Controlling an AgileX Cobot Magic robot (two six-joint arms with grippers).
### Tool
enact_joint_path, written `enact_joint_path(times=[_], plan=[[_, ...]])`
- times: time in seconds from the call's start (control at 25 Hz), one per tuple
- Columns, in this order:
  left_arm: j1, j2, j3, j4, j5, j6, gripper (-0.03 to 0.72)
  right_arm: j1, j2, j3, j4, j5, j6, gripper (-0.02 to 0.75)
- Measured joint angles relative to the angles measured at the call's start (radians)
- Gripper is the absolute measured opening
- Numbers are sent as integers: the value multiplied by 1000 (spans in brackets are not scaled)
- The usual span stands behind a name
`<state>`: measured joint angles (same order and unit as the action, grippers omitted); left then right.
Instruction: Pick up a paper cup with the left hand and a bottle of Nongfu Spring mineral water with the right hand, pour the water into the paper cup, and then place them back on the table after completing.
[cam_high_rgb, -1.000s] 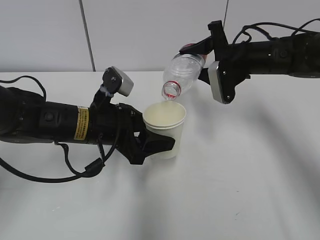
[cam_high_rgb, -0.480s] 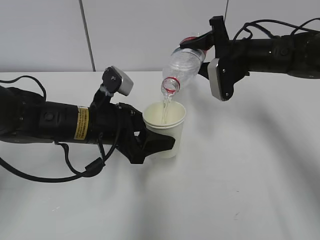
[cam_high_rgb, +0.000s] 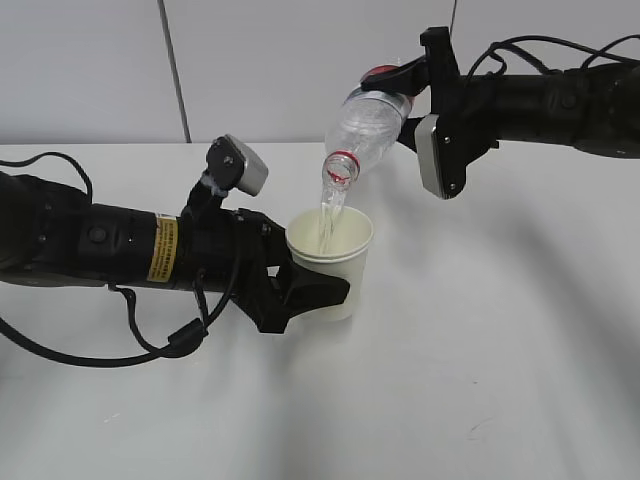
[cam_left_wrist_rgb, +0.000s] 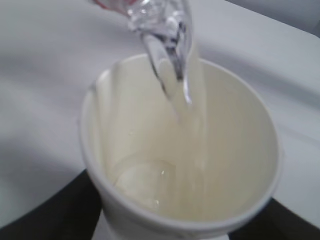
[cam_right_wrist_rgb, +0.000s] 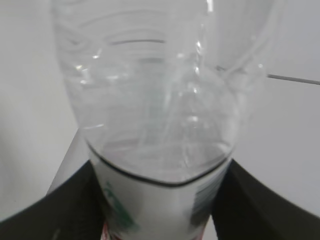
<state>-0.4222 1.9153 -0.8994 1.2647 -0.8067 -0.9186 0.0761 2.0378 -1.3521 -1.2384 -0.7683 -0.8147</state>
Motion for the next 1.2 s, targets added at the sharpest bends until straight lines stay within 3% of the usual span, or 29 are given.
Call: enact_joint_path(times=[1.2], plan=[[0, 3, 0, 11, 3, 0, 447, 0, 0, 0, 55, -23, -48, 416]])
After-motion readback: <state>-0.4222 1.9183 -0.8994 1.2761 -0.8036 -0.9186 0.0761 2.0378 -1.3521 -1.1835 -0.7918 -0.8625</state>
